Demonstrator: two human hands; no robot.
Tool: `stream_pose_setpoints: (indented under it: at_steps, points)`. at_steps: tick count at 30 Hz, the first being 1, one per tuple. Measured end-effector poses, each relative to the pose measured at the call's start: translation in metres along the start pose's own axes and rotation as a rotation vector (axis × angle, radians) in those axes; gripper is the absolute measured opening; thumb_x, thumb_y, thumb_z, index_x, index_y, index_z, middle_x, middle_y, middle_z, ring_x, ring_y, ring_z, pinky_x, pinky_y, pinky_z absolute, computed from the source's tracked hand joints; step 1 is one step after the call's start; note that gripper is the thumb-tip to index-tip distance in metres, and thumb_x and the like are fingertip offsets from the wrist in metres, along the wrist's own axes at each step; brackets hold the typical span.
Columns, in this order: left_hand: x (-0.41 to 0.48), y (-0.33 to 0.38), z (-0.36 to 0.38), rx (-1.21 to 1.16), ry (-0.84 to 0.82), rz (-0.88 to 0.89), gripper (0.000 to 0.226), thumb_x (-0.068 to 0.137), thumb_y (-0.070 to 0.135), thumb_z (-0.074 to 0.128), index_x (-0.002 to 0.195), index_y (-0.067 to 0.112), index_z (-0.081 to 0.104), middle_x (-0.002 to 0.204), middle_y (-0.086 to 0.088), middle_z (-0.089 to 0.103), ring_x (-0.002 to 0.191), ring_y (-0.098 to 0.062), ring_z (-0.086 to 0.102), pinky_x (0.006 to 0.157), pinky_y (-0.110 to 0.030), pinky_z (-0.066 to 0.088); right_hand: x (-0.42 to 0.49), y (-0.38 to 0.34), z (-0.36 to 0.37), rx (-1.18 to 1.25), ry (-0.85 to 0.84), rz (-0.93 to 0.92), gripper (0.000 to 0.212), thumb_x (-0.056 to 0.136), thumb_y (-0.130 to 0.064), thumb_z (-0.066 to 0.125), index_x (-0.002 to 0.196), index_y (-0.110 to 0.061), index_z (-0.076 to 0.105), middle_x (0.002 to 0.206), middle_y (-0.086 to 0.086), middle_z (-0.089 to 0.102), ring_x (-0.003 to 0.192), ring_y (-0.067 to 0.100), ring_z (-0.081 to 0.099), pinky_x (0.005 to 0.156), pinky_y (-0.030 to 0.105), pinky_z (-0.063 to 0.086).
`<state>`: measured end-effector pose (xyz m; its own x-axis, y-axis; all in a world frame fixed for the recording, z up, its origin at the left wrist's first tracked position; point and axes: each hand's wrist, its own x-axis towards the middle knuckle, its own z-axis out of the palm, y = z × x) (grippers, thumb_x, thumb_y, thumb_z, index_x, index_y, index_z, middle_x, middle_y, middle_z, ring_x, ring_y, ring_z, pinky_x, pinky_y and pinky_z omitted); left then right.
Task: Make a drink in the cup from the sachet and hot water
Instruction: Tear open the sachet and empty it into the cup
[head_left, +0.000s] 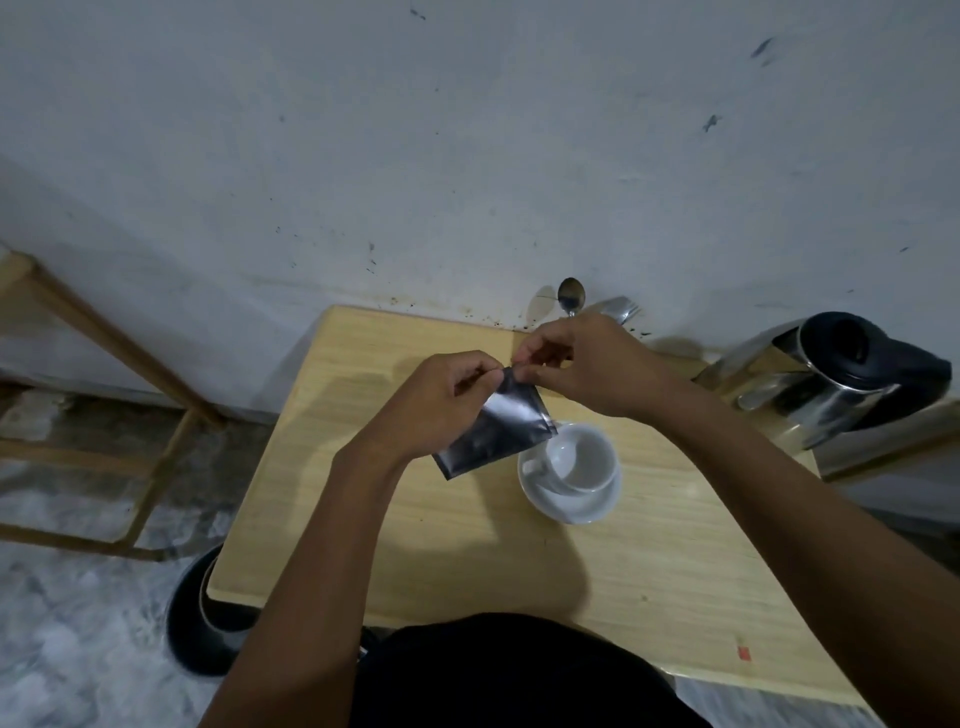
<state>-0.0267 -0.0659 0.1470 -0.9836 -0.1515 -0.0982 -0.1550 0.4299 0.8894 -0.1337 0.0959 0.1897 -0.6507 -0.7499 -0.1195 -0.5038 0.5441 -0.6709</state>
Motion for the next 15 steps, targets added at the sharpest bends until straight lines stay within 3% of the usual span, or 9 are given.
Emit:
stream_pose_setpoints:
  at_steps: [2, 5, 10, 15]
  points:
    - [-0.001, 0.002, 0.0, -0.001, 0.007, -0.007, 0.019, 0.096, 0.022, 0.05, 0.093, 0.022, 0.069, 0.089, 0.001, 0.07, 0.083, -0.015, 0.062, 0.074, -0.027, 0.047, 0.001, -0.002, 0.001, -0.008, 0.011, 0.011, 0.01, 0.083, -0.026, 0.075, 0.092, -0.025, 0.074, 0.085, -0.007, 0.074, 0.083, 0.006, 0.068, 0.082, 0.03, 0.055]
    - [-0.003, 0.004, 0.001, 0.014, 0.026, -0.003, 0.019, 0.096, 0.022, 0.05, 0.091, 0.022, 0.068, 0.089, 0.002, 0.071, 0.089, -0.019, 0.064, 0.079, -0.031, 0.05, 0.001, -0.006, 0.002, -0.032, 0.016, -0.003, 0.005, 0.083, -0.024, 0.075, 0.088, -0.024, 0.075, 0.08, -0.01, 0.072, 0.076, 0.0, 0.063, 0.071, 0.019, 0.048]
    - [-0.004, 0.009, 0.002, 0.012, 0.073, 0.036, 0.02, 0.095, 0.02, 0.05, 0.085, 0.02, 0.066, 0.08, -0.006, 0.068, 0.067, -0.008, 0.052, 0.065, -0.023, 0.042, 0.002, -0.009, 0.002, -0.054, 0.022, -0.033, 0.002, 0.083, -0.023, 0.075, 0.084, -0.021, 0.075, 0.074, -0.012, 0.07, 0.075, 0.006, 0.066, 0.068, 0.02, 0.05]
    - [-0.004, 0.012, 0.002, -0.093, 0.111, 0.017, 0.02, 0.093, 0.017, 0.052, 0.08, 0.014, 0.066, 0.068, -0.014, 0.062, 0.061, -0.011, 0.051, 0.059, -0.022, 0.044, -0.004, -0.008, 0.008, -0.034, 0.106, -0.125, 0.004, 0.085, -0.016, 0.073, 0.086, -0.013, 0.076, 0.068, -0.016, 0.064, 0.068, -0.004, 0.06, 0.064, 0.007, 0.043]
